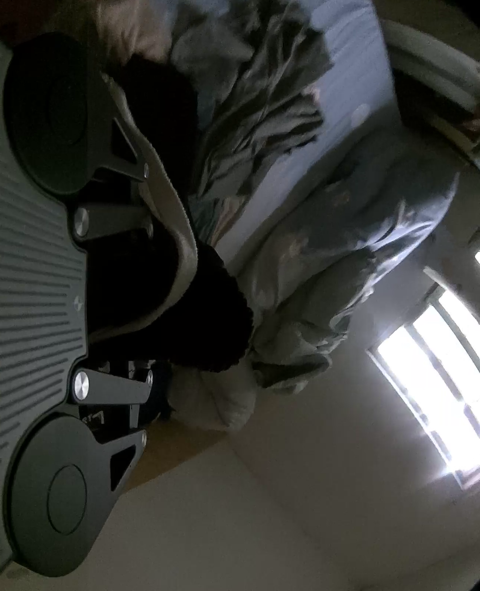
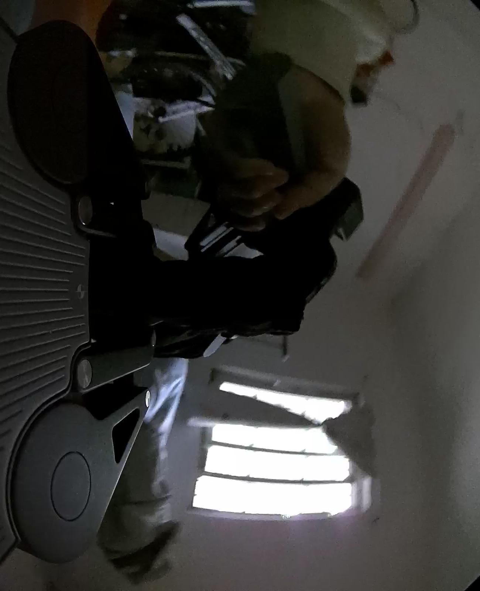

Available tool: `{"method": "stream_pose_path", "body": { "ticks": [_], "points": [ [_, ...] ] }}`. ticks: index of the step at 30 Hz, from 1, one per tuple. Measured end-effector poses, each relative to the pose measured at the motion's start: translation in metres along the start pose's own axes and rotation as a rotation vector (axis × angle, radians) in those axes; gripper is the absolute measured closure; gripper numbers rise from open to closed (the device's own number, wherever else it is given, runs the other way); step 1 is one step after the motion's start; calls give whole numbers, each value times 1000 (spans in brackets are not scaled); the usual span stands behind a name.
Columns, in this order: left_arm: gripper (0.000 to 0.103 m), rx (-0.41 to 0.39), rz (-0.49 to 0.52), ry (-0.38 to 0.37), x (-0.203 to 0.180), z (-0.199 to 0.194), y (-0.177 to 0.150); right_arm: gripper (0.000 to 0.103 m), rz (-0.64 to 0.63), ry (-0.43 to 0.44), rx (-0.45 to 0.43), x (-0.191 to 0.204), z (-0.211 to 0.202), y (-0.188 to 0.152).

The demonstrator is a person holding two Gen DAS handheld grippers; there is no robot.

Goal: Fold clothes

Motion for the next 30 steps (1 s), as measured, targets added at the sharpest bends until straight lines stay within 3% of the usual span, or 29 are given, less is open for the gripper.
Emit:
{"method": "stream_pose_path", "body": {
  "ticks": [7, 12, 16, 21, 30],
  "points": [
    [62, 62, -39, 37, -30, 133, -28, 86, 223, -93, 92, -120, 3, -39],
    [62, 100, -27, 95, -45, 231, -57, 86, 447, -126, 168, -218, 2, -93],
    [63, 110, -49, 160, -54, 303, -77, 86, 541, -152, 225, -279, 7, -136],
    [63, 116, -66, 238, -66, 373, -104, 86, 628, -200, 289, -339, 10, -187],
    [62, 156, 63, 393, -84, 470, -143, 86, 834, -322, 383, -406, 12, -274]
  ]
}}
Point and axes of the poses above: each gripper's, at about its wrist camera, not at the fingertips, and z roughly the way its jaws point, x to its left, y to its top, the point moved 2 cm from there along z, roughly the way its jaws point, and after that the axes turned 1 degree about -x, right-handed, at the moved point
